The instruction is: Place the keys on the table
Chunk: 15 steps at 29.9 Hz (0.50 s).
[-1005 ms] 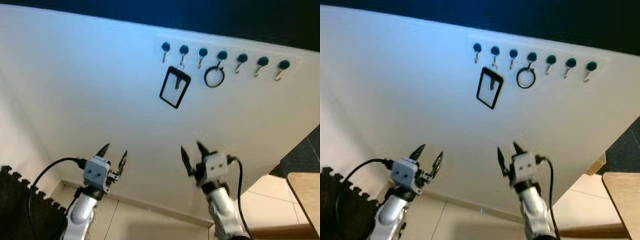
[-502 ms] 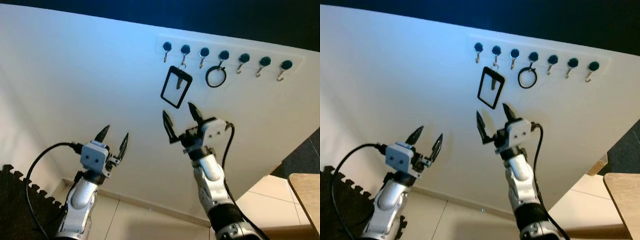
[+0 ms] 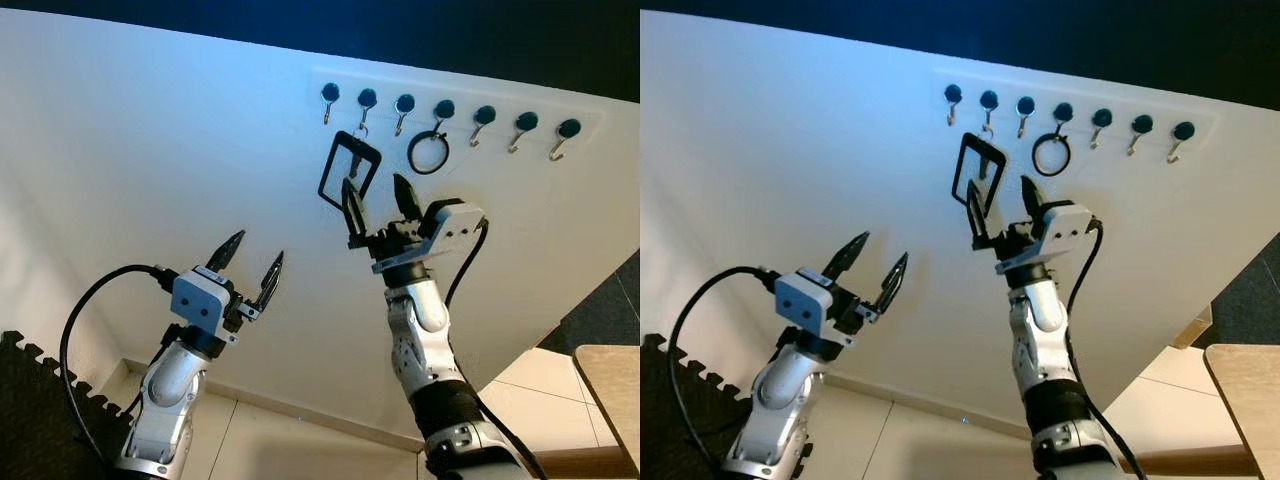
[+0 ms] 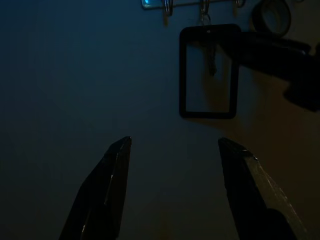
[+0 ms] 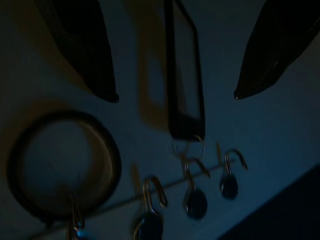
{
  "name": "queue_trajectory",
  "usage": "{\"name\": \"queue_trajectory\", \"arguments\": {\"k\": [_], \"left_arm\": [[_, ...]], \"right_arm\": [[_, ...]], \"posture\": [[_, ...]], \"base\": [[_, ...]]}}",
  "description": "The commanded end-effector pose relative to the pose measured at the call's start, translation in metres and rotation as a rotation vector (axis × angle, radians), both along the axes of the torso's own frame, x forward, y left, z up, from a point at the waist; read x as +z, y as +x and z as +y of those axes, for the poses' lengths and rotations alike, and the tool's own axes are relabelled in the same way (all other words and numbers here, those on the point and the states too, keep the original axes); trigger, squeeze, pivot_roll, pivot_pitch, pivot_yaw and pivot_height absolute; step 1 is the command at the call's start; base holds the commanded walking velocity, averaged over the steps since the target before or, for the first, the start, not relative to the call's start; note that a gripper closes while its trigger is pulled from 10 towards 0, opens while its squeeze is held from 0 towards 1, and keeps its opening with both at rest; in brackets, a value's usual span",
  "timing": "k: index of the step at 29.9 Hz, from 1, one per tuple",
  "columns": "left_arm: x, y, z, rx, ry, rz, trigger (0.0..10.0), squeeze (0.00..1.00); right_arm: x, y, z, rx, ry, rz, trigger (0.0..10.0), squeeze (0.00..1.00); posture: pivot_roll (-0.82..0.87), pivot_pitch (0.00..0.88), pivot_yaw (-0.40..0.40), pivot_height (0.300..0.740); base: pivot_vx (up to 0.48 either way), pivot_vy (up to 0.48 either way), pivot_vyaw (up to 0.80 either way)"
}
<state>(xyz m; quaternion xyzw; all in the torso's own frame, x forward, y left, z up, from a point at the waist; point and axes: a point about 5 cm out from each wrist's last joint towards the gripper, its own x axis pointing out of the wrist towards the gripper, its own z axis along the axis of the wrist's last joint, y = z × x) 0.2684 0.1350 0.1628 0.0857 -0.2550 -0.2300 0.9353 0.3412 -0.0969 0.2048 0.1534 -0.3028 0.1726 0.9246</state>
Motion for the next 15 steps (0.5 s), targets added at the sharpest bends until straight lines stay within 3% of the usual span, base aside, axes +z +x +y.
{"name": "queue_trajectory", "arguments": {"k": [1, 2, 3, 4, 5, 6, 7, 8, 9, 12, 15], "left_arm": [[-0.001, -0.001, -0.001, -0.011, 0.024, 0.008, 10.0, 0.00], [-0.001, -0.001, -0.001, -0.010, 0.025, 0.009, 10.0, 0.00], [0.000, -0.001, -0.001, -0.009, 0.026, 0.010, 10.0, 0.00], [0.000, -0.001, -0.001, -0.009, 0.026, 0.010, 10.0, 0.00], [0.001, -0.001, -0.001, -0.009, 0.026, 0.012, 10.0, 0.00], [0.001, -0.001, -0.001, -0.009, 0.026, 0.012, 10.0, 0.00], [0.001, -0.002, -0.001, -0.009, 0.026, 0.013, 10.0, 0.00], [0.001, -0.002, -0.001, -0.009, 0.026, 0.013, 10.0, 0.00], [0.004, -0.002, -0.004, -0.019, 0.023, 0.007, 10.0, 0.00], [0.006, -0.003, -0.005, -0.027, 0.019, 0.002, 10.0, 0.00], [0.015, -0.004, -0.009, -0.063, -0.024, -0.017, 10.0, 0.00]], "right_arm": [[0.000, 0.000, 0.000, 0.012, 0.009, 0.008, 10.0, 0.00], [-0.001, 0.000, 0.002, 0.039, 0.013, 0.021, 10.0, 0.00], [-0.002, 0.000, 0.005, 0.069, 0.013, 0.034, 8.7, 0.00], [-0.002, 0.000, 0.005, 0.069, 0.013, 0.034, 8.7, 0.00], [-0.003, 0.000, 0.008, 0.098, 0.011, 0.042, 6.4, 0.00], [-0.003, 0.000, 0.008, 0.098, 0.011, 0.042, 6.4, 0.00], [-0.003, 0.000, 0.011, 0.119, 0.011, 0.047, 4.8, 0.00], [-0.003, 0.000, 0.011, 0.119, 0.011, 0.047, 4.8, 0.00], [-0.003, -0.001, 0.014, 0.136, 0.011, 0.050, 3.7, 0.00], [-0.003, -0.001, 0.014, 0.139, 0.012, 0.051, 3.8, 0.00], [-0.004, -0.001, 0.014, 0.142, 0.016, 0.056, 4.7, 0.00]], "posture": [[0.08, 0.074, -0.065, 0.740], [0.08, 0.073, -0.065, 0.740], [0.08, 0.073, -0.065, 0.740], [0.08, 0.073, -0.065, 0.740], [0.08, 0.072, -0.065, 0.740], [0.08, 0.072, -0.065, 0.740], [0.08, 0.071, -0.066, 0.740], [0.08, 0.071, -0.066, 0.740], [0.08, 0.071, -0.067, 0.740], [0.08, 0.071, -0.067, 0.740], [0.08, 0.073, -0.068, 0.740]], "base": [[0.000, 0.000, 0.00], [0.000, 0.000, 0.00], [0.000, 0.000, 0.00], [0.000, 0.000, 0.00], [0.000, 0.000, 0.00], [0.000, 0.000, 0.00], [0.000, 0.000, 0.00], [0.000, 0.000, 0.00], [0.000, 0.000, 0.00], [0.000, 0.000, 0.00], [0.000, 0.000, 0.00]]}}
